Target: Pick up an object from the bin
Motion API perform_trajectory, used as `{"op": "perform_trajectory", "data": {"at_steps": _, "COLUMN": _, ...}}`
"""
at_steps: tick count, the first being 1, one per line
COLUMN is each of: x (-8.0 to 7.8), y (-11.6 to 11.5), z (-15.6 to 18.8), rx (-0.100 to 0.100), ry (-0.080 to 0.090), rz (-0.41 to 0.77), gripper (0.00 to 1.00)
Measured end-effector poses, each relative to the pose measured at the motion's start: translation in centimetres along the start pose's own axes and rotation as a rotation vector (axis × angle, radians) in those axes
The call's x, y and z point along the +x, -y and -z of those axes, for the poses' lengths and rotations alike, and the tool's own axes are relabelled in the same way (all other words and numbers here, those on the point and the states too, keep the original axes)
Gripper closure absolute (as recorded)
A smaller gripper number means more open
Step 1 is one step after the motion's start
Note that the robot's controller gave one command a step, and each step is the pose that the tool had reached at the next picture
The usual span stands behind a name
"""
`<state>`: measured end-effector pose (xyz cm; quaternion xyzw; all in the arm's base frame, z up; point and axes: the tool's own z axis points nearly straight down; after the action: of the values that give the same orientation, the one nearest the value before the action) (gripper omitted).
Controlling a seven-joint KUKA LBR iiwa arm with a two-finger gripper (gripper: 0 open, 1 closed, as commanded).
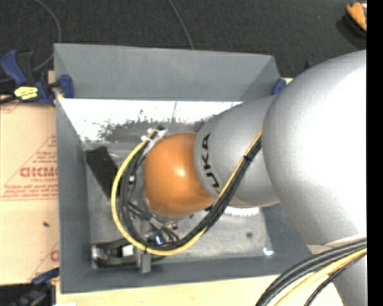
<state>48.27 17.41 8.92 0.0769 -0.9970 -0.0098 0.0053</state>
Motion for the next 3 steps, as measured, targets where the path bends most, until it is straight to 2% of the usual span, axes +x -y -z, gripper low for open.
{"op": "perform_trajectory", "data": {"at_steps": 1, "x": -0.2, "y": -0.3, "z": -0.2, "rx": -0.005, "ry": 0.017, "rz": 0.000, "gripper": 0.00}}
{"op": "perform_trajectory", "data": {"at_steps": 2, "x": 0.3, "y": -4.1, "z": 1.1, "rx": -0.003, "ry": 0.003, "rz": 0.033, "gripper": 0.00}}
{"op": "perform_trajectory", "data": {"at_steps": 3, "x": 0.6, "y": 0.4, "z": -1.7, "rx": -0.008, "ry": 0.028, "rz": -0.110, "gripper": 0.00}}
